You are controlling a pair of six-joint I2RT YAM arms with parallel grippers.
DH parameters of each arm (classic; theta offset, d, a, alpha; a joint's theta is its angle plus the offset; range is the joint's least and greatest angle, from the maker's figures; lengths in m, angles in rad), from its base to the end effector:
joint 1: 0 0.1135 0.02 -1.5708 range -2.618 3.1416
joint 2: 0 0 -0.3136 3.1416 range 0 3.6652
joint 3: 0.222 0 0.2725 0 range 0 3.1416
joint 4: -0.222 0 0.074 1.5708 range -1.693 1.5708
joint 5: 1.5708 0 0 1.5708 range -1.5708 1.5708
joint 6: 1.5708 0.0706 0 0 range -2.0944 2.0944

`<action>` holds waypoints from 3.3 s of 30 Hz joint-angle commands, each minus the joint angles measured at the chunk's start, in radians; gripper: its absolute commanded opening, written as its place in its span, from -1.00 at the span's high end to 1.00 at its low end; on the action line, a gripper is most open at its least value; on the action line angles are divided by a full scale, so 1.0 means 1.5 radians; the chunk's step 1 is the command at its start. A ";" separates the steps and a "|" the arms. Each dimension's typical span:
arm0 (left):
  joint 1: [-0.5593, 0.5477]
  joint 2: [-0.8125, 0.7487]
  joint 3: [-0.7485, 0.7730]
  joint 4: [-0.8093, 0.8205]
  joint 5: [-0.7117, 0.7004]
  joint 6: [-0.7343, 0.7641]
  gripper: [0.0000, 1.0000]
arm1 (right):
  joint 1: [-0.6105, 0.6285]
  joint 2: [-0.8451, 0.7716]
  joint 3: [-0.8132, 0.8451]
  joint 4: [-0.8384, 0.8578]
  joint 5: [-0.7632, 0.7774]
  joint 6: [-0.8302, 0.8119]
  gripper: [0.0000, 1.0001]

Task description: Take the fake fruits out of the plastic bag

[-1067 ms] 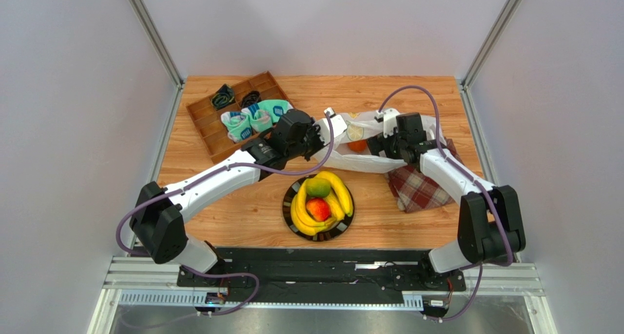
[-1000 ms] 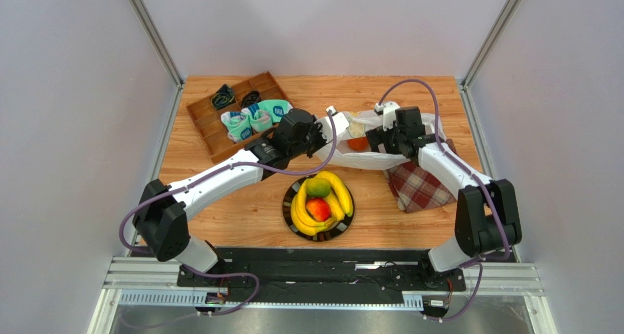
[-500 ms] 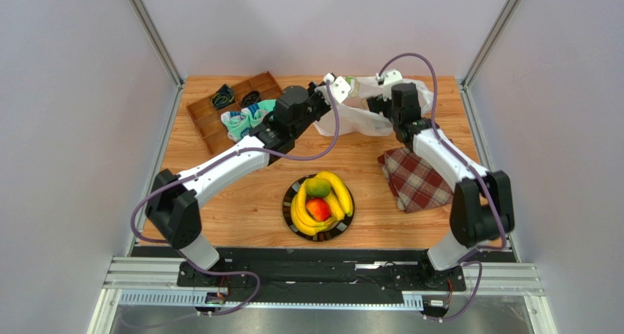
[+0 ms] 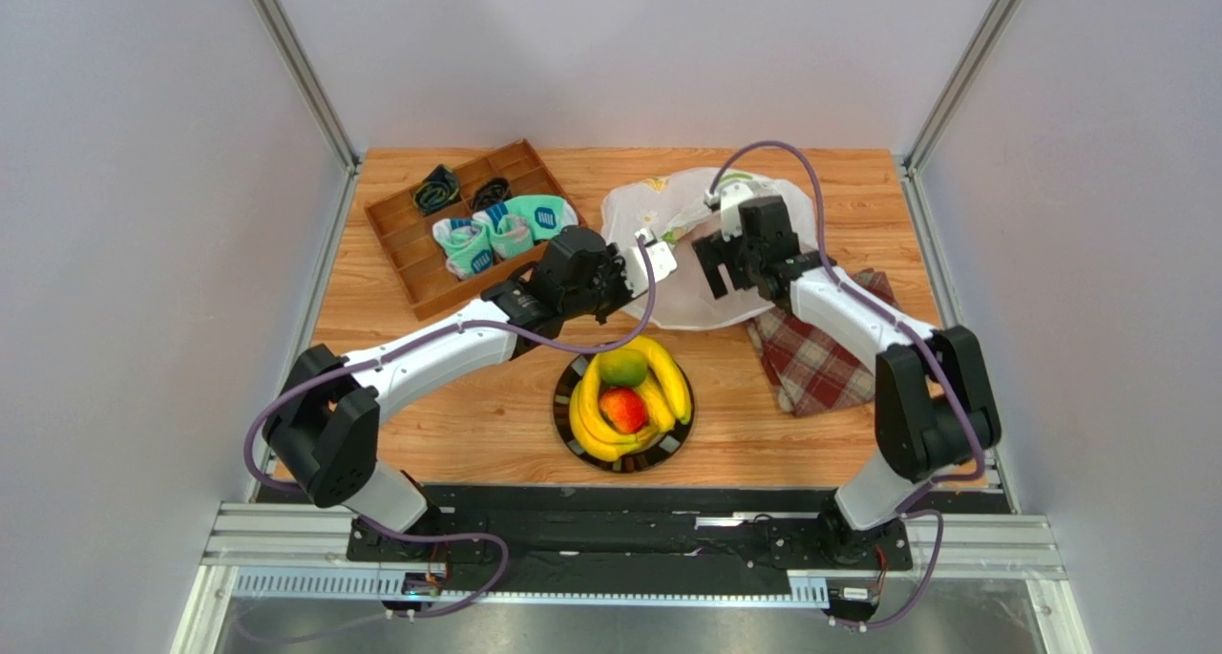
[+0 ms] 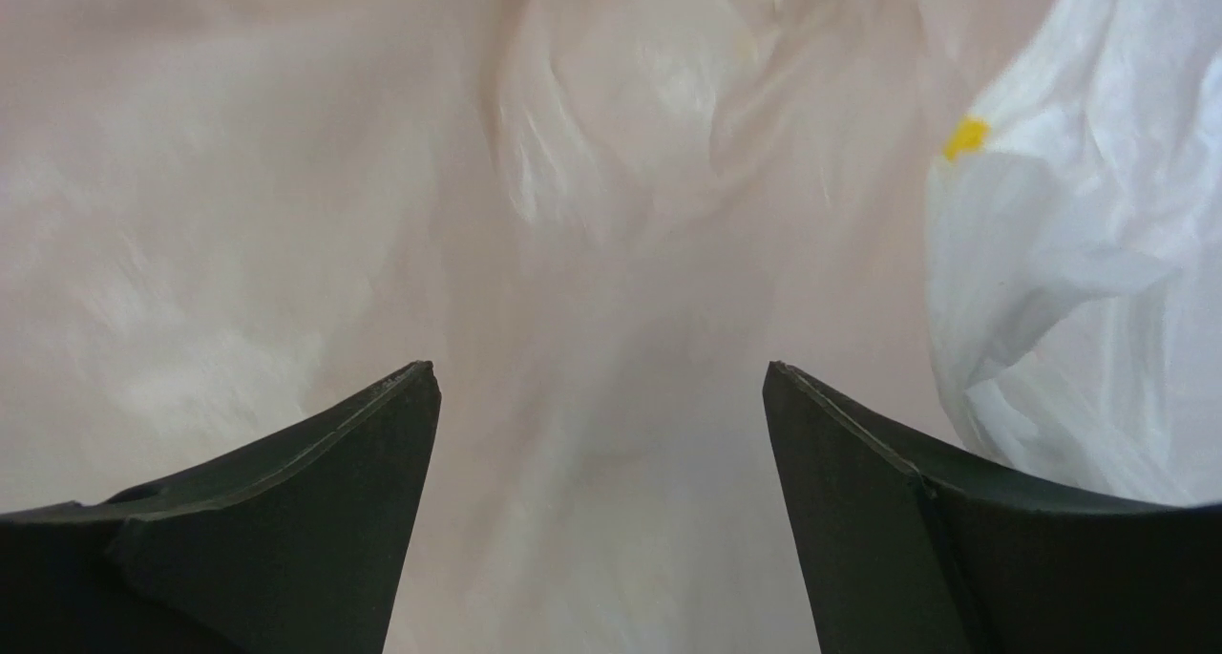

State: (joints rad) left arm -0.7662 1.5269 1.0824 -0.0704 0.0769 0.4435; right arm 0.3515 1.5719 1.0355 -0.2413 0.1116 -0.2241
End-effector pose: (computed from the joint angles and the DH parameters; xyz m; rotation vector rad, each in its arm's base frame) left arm 0.2828 -0.2797 0.2956 1.2302 1.6968 -0.2759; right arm 0.3615 0.1242 0.2417 -0.6124 2.2620 -0.0682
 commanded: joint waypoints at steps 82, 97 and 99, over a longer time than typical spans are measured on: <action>0.016 0.007 0.185 -0.192 0.181 -0.198 1.00 | -0.027 0.526 0.647 -0.151 -0.386 0.214 -0.71; 0.013 -0.003 0.174 -0.194 0.193 -0.198 1.00 | -0.027 0.546 0.663 -0.119 -0.497 0.236 -0.71; 0.013 0.001 0.179 -0.191 0.192 -0.196 1.00 | -0.027 0.548 0.663 -0.117 -0.509 0.239 -0.69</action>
State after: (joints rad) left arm -0.7399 1.5410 1.3434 -0.3687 0.3389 0.1581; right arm 0.3161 2.3703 1.9865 -0.4587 -0.5858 0.1078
